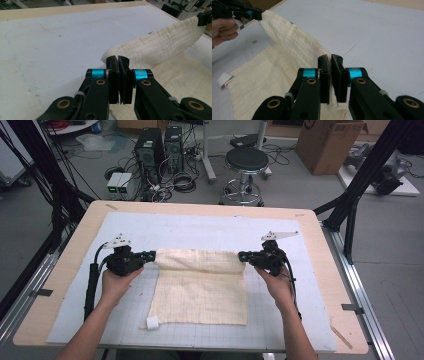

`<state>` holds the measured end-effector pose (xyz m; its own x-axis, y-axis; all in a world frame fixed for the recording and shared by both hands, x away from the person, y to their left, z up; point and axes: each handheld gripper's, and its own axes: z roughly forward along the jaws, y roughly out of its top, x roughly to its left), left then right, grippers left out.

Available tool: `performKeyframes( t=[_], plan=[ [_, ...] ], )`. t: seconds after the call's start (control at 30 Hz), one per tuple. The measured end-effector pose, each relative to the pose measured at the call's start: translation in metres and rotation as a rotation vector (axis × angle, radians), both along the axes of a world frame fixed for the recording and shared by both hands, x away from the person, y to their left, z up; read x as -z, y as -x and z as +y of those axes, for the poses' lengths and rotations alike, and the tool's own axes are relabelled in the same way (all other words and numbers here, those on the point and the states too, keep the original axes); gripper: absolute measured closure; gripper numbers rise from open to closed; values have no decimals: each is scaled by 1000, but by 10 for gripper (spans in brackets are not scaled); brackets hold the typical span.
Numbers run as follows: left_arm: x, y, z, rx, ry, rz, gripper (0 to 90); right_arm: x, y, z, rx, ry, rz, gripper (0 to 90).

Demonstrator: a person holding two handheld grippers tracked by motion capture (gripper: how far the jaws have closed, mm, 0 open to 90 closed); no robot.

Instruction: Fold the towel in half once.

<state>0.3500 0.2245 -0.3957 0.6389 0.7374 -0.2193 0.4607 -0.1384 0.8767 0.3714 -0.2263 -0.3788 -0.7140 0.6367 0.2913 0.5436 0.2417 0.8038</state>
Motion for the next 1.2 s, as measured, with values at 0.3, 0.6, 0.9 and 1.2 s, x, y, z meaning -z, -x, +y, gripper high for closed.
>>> performKeyframes(
  t=[0.3,0.6,0.9,1.2],
  plan=[
    [4,13,1,21,-1,-8,872,4,13,-5,-13,-9,-11,855],
    [3,24,0,55,-16,-21,872,6,26,-4,-36,9,-14,855],
    [9,41,4,80,-28,-25,872,8,38,-8,-52,6,-24,855],
    [17,57,5,111,-35,-21,872,15,52,-8,-74,22,-26,855]
  ],
)
